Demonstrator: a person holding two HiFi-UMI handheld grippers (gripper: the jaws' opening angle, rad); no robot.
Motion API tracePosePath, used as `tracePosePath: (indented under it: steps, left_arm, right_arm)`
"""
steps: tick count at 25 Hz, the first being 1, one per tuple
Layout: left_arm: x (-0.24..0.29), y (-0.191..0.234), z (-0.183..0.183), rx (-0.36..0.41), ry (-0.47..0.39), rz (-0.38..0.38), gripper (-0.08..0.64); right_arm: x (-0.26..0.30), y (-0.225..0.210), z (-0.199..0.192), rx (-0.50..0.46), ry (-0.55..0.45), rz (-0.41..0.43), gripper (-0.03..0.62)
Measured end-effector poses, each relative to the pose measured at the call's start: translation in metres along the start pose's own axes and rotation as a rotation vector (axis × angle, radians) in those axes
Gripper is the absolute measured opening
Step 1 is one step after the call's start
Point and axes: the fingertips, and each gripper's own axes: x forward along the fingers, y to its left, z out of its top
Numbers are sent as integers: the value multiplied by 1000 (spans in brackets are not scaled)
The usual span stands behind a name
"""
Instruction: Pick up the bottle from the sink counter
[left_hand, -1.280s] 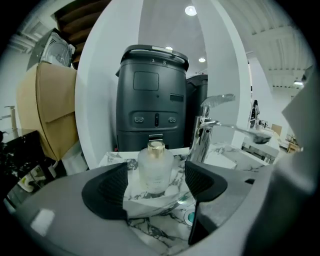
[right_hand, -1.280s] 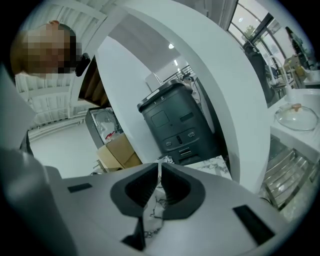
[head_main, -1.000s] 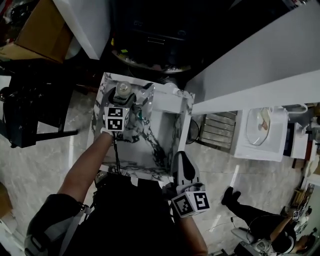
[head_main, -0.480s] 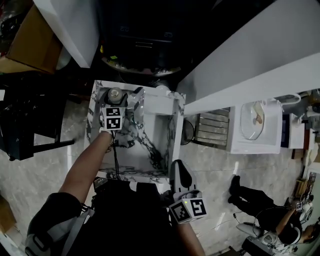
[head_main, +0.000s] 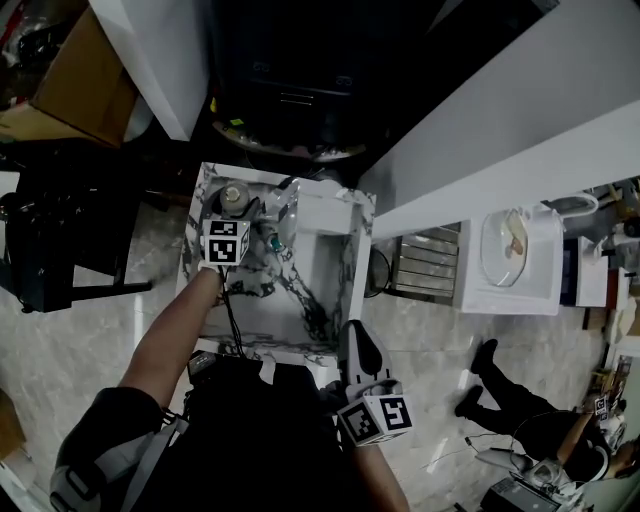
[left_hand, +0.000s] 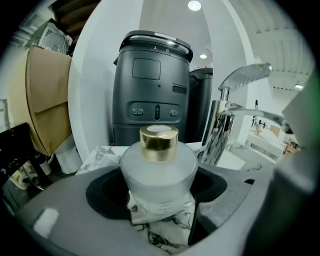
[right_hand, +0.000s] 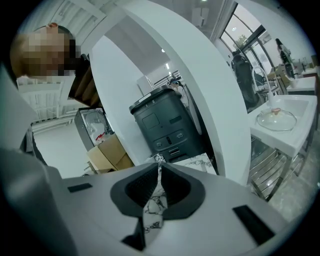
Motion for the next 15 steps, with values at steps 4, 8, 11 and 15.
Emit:
tracePosePath:
  steps: [4, 8, 11, 15]
  left_arm:
    - [-34, -2, 14, -77, -29, -47, 337]
    - [-78, -15, 32, -130, -79, -117, 337]
    - [-115, -25, 44, -176, -103, -170, 337]
    - [-162, -48, 64, -221, -146, -239, 337]
  right_arm:
    - [6, 8, -4, -1, 17, 28, 23]
    - [12, 20, -6, -1, 28, 67, 23]
    - [19, 32, -9, -13, 34, 113, 23]
    - [27, 44, -8, -35, 34, 165, 23]
